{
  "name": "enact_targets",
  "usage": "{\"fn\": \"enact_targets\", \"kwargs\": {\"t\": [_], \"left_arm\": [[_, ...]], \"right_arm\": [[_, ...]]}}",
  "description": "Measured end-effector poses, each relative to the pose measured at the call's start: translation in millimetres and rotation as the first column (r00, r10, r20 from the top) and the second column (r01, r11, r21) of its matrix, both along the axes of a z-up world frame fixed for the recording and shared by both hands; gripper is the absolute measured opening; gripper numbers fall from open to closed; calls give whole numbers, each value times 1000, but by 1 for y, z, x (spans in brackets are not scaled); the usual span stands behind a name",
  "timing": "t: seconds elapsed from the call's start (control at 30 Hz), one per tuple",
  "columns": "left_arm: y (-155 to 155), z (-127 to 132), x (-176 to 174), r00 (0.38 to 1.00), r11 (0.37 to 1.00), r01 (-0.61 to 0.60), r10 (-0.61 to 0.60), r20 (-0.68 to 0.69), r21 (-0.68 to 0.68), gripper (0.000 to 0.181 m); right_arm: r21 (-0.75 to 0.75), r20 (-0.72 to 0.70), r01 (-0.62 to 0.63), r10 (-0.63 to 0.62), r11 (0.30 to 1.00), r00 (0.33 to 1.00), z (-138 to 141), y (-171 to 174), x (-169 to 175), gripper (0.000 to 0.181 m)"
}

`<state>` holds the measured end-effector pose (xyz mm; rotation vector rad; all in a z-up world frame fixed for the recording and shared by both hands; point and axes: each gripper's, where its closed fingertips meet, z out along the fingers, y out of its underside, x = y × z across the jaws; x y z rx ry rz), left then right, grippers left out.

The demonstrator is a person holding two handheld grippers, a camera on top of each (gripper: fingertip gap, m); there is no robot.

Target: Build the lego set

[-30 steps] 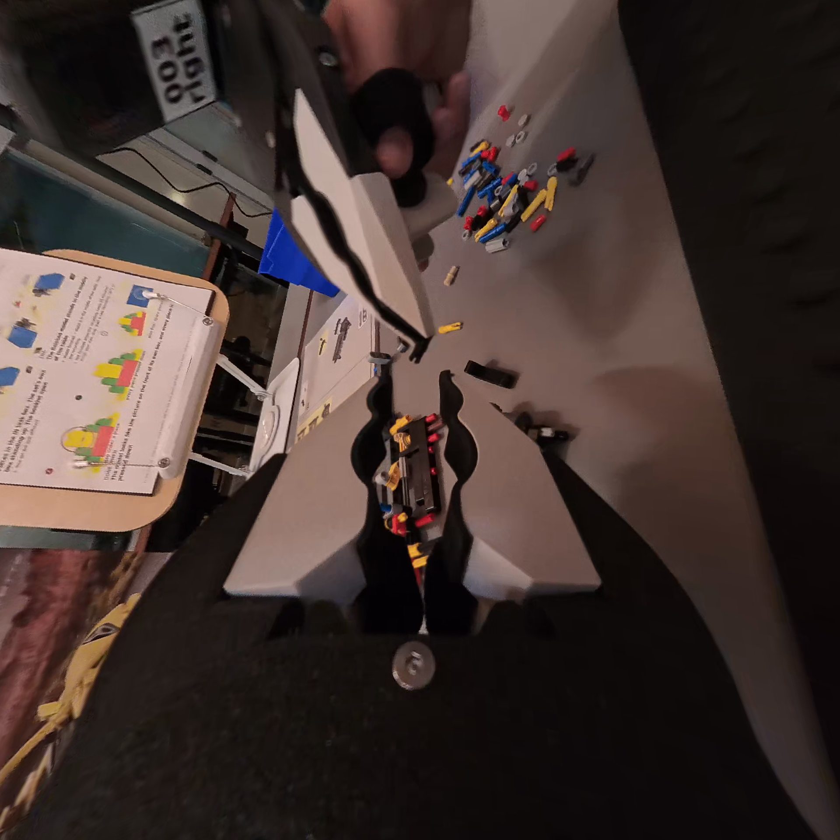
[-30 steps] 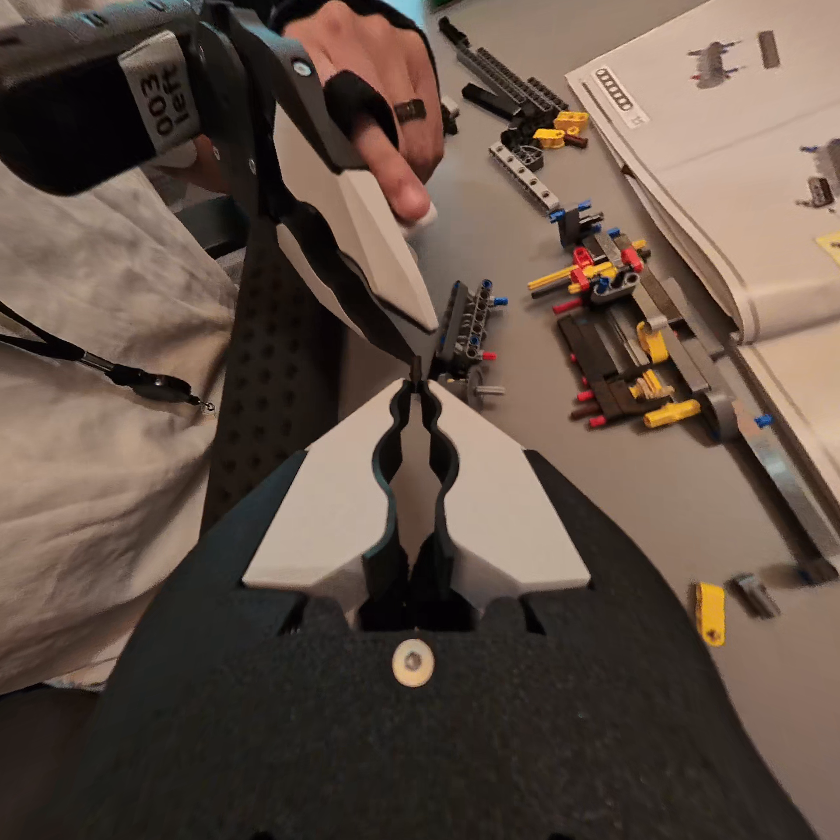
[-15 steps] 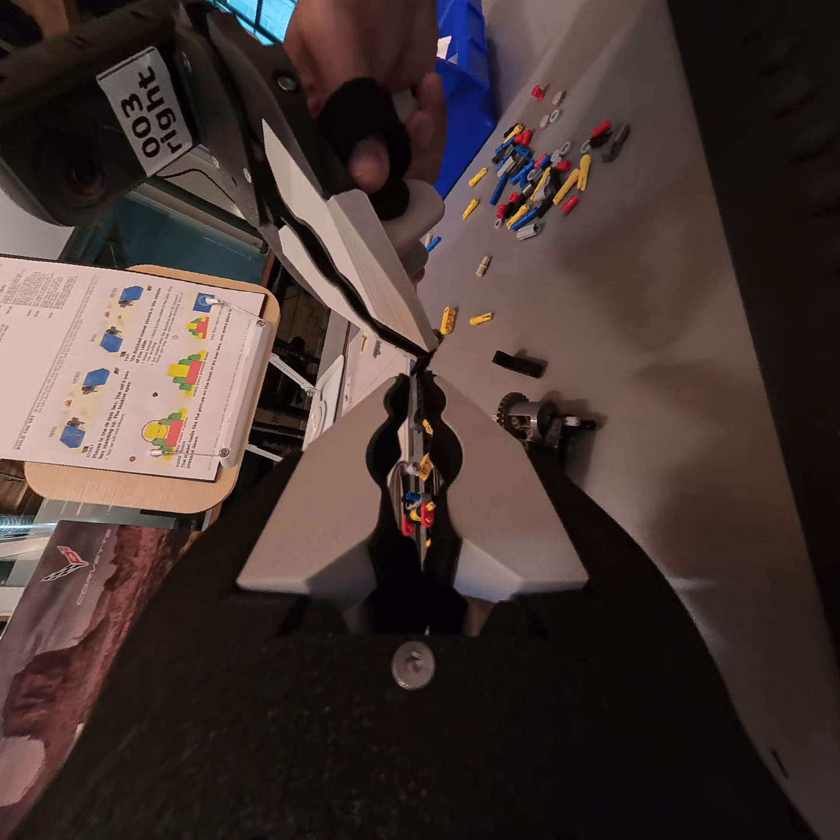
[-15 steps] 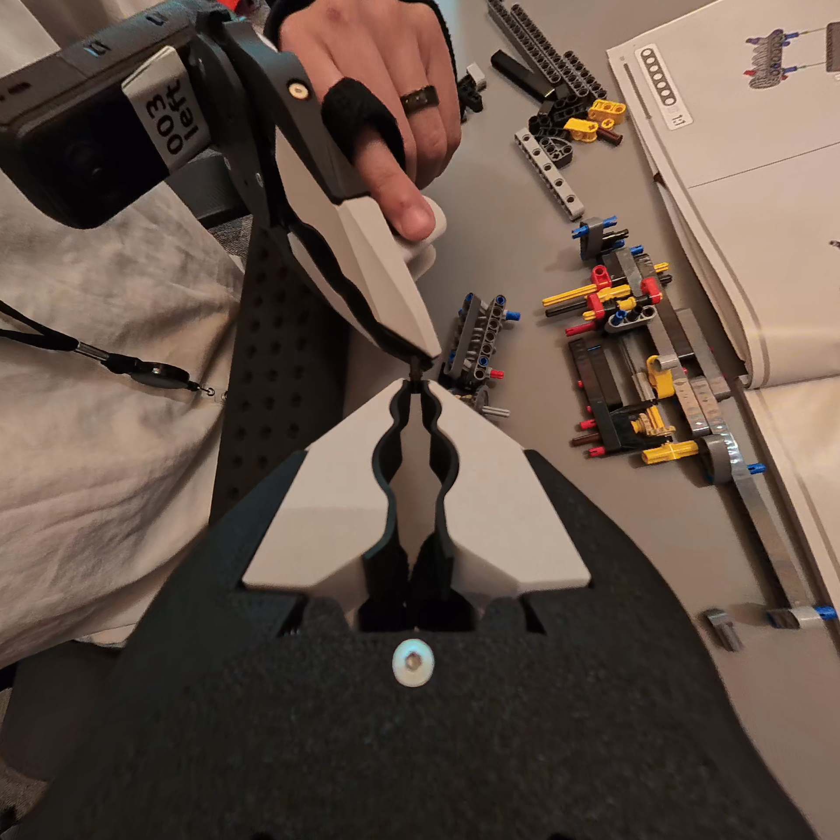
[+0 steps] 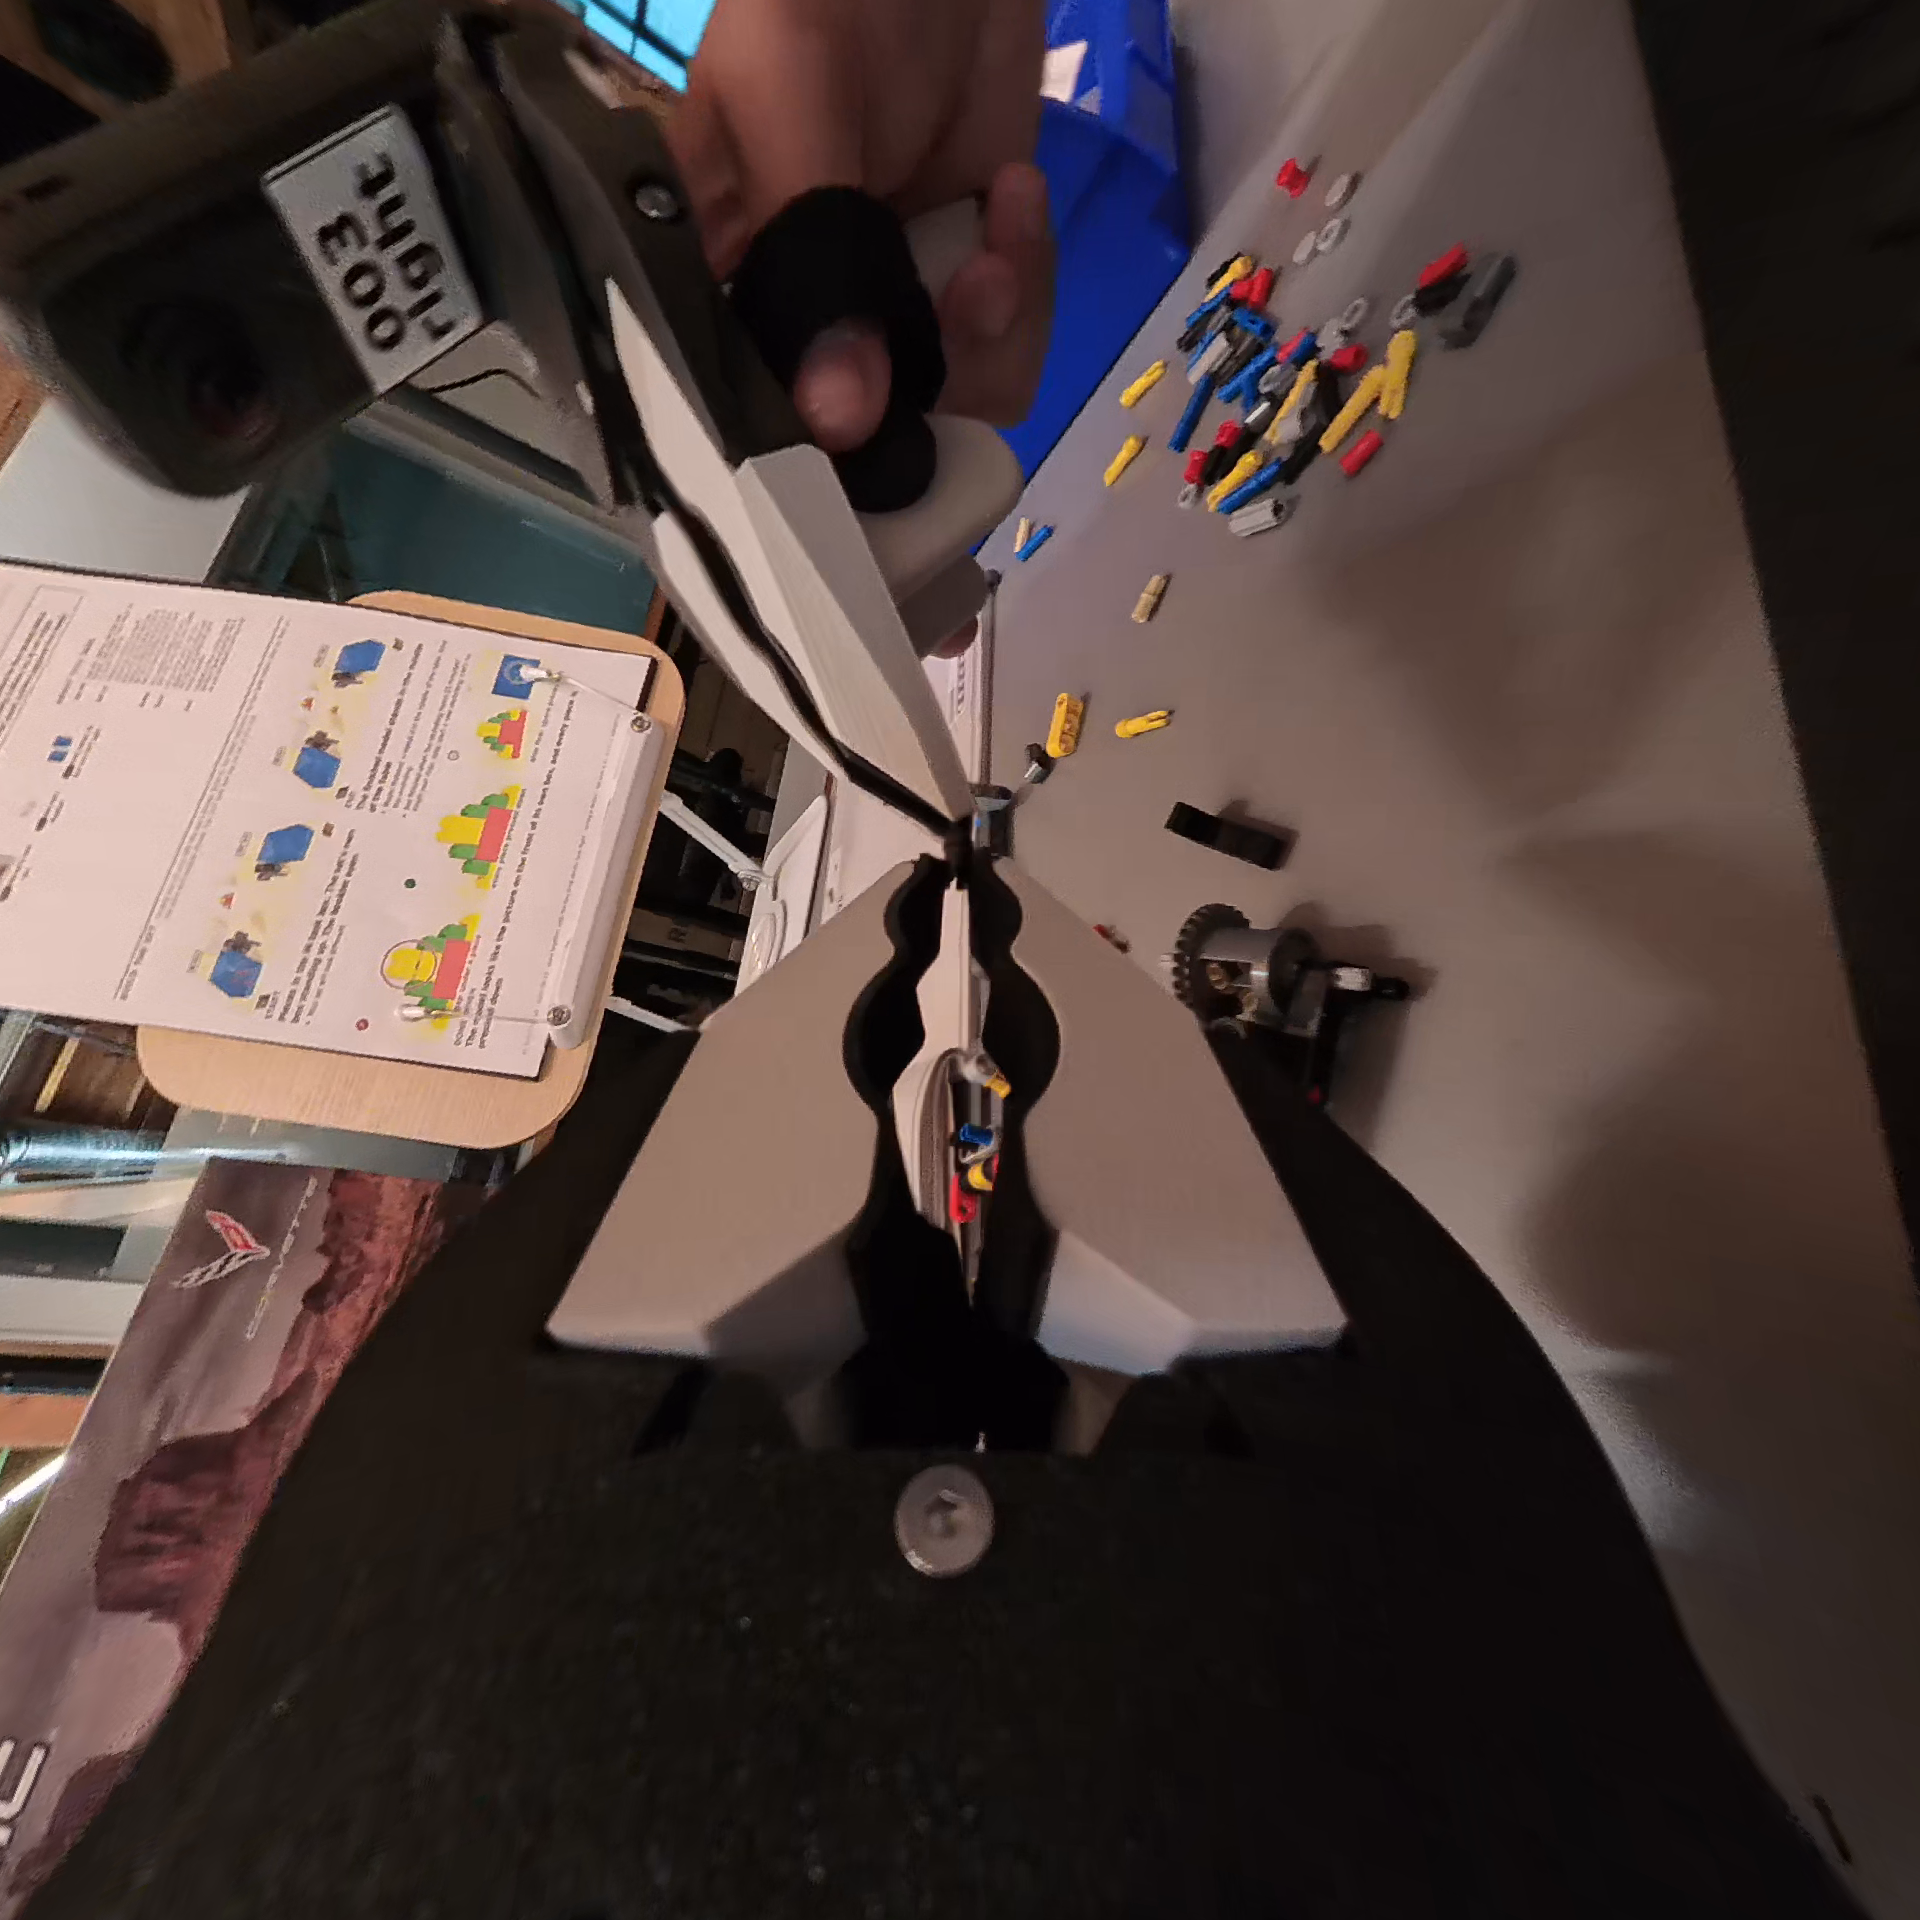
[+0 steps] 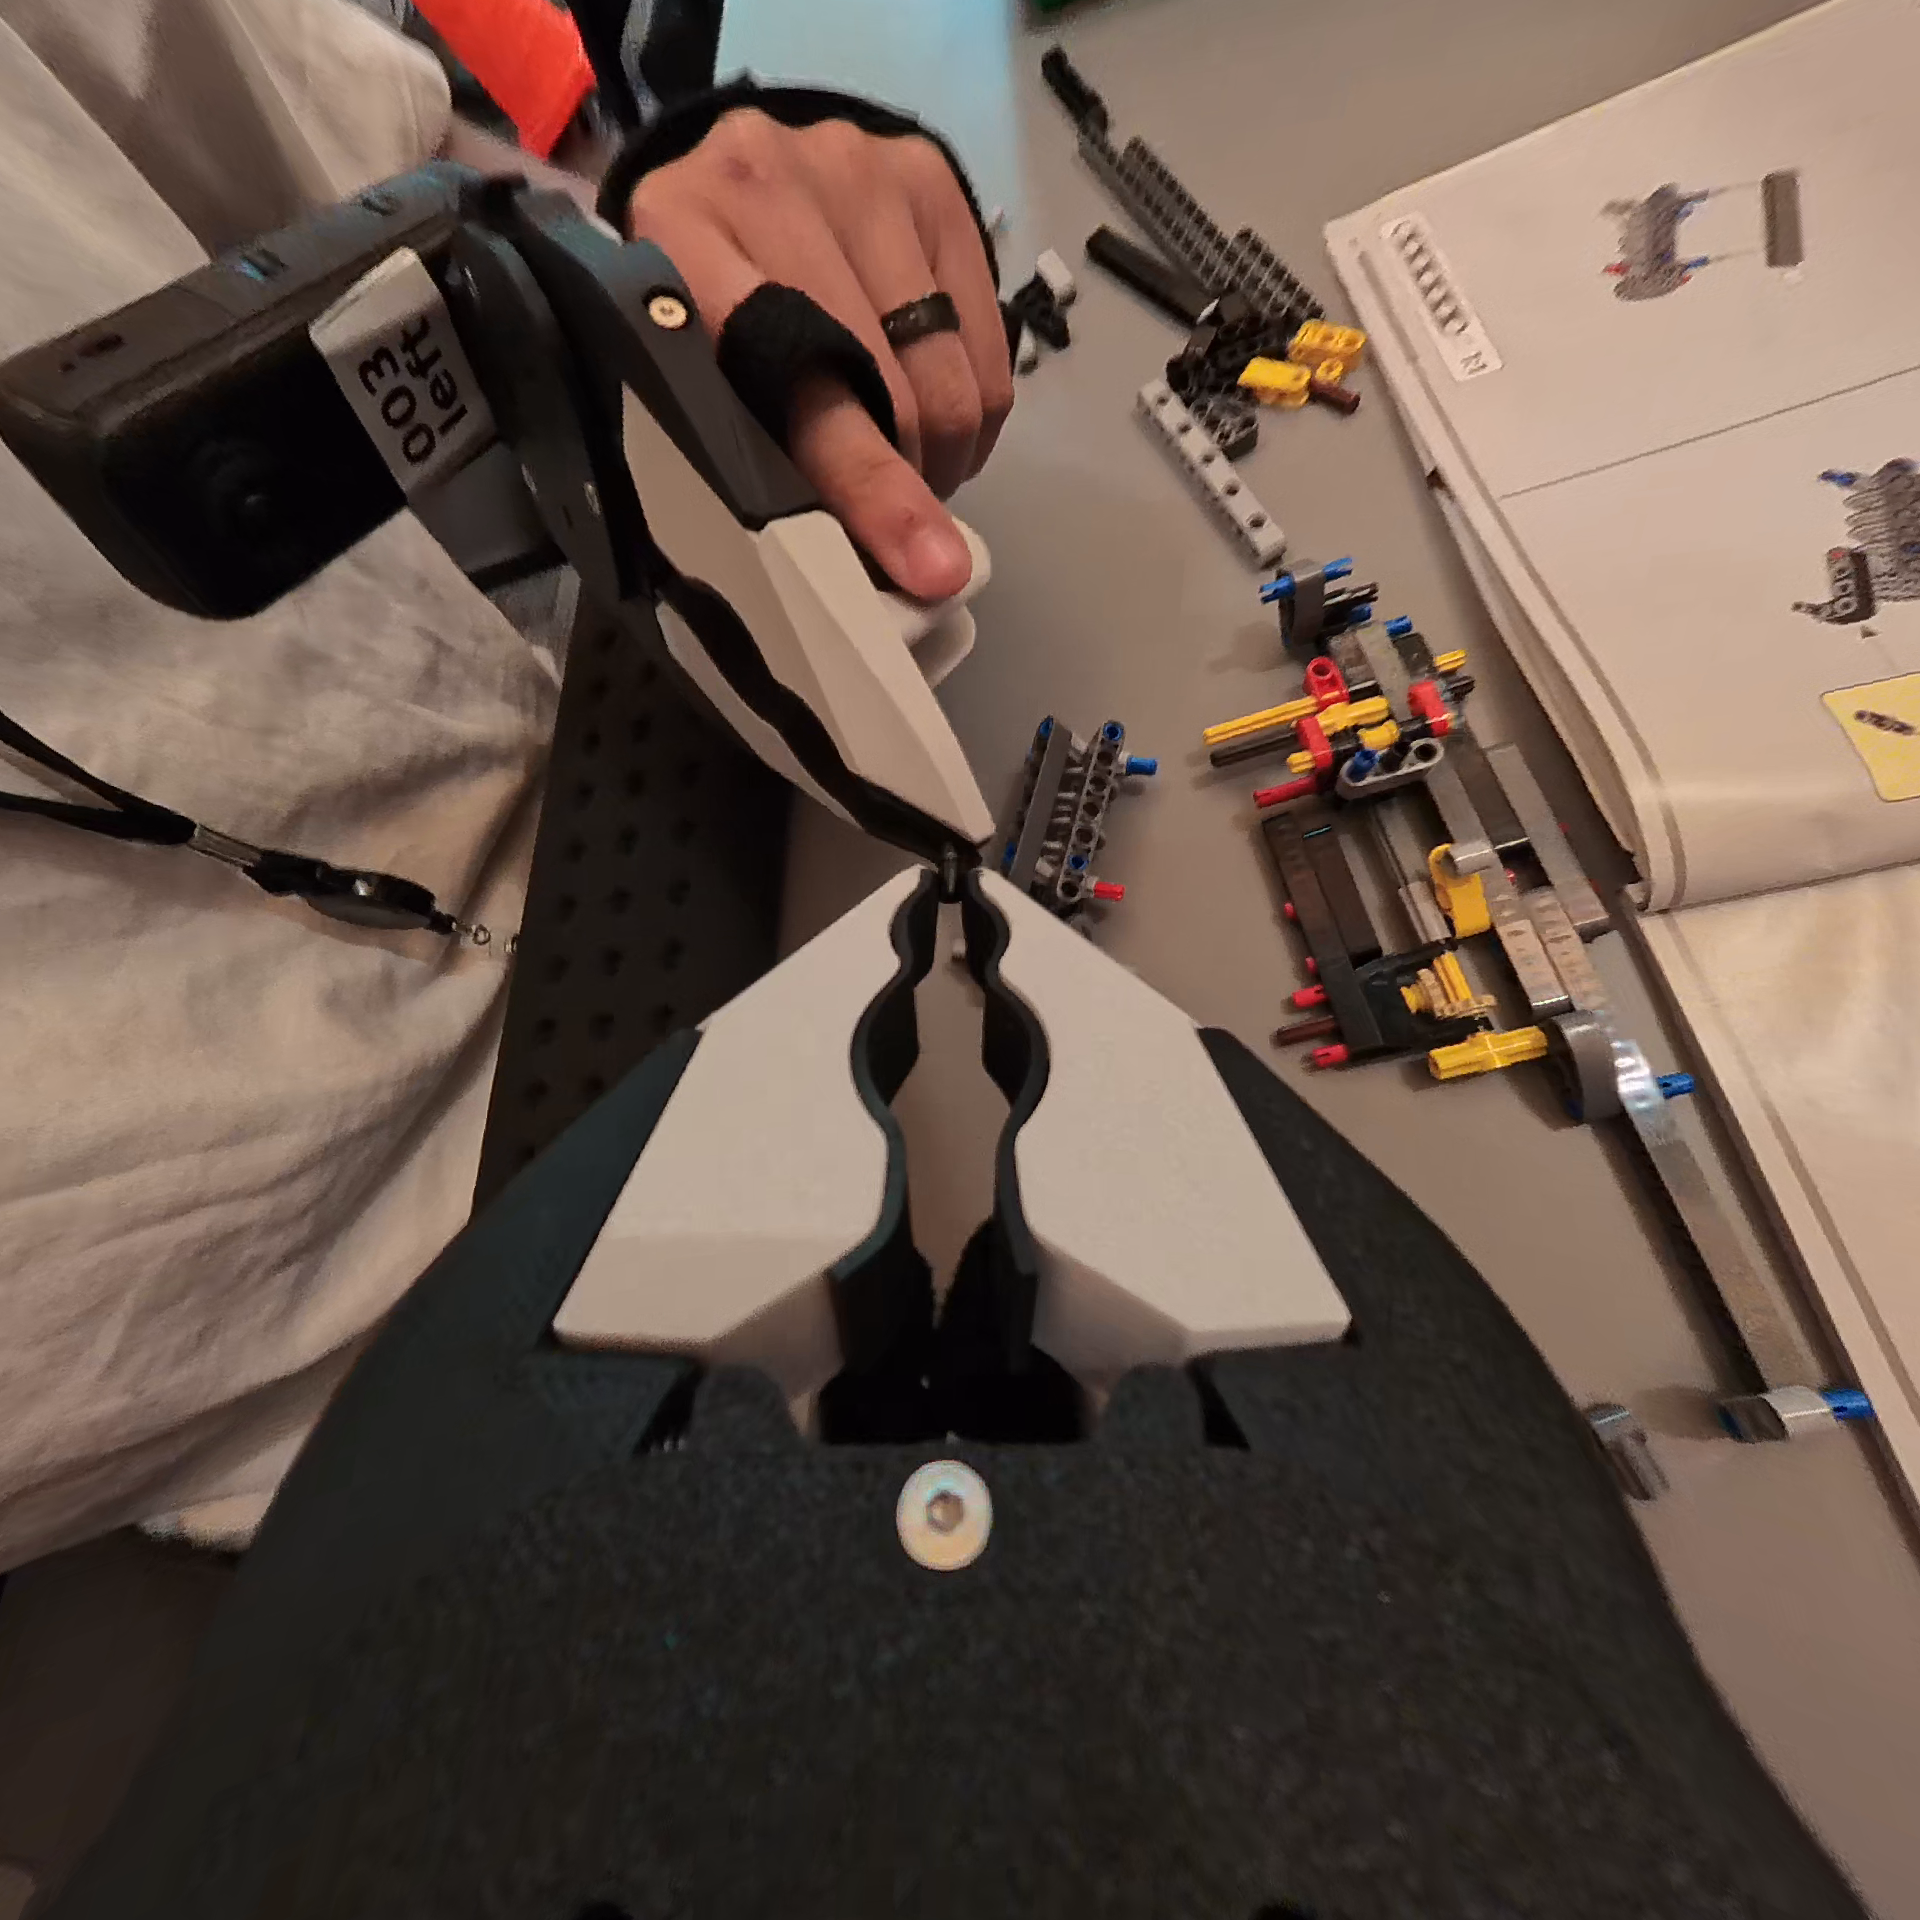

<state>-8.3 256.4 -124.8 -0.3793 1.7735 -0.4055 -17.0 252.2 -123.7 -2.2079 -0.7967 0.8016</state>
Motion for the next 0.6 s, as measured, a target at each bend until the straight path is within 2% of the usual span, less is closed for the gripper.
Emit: {"fn": "enact_targets", "kwargs": {"t": [0.2, 0.37, 0.6], "left_arm": [[11, 20, 2, 997, 995, -47, 52, 62, -88, 3], [18, 25, 0, 995, 992, -54, 63, 77, -112, 3], [24, 26, 0, 991, 994, -84, 90, 98, -65, 3]], "right_arm": [[153, -240, 180, -141, 972, 961, 18, 13, -2, 9], [262, -302, 293, -210, 920, 930, 22, 22, -4, 9], [261, -386, 349, -234, 900, 892, 26, 28, -3, 9]]}}
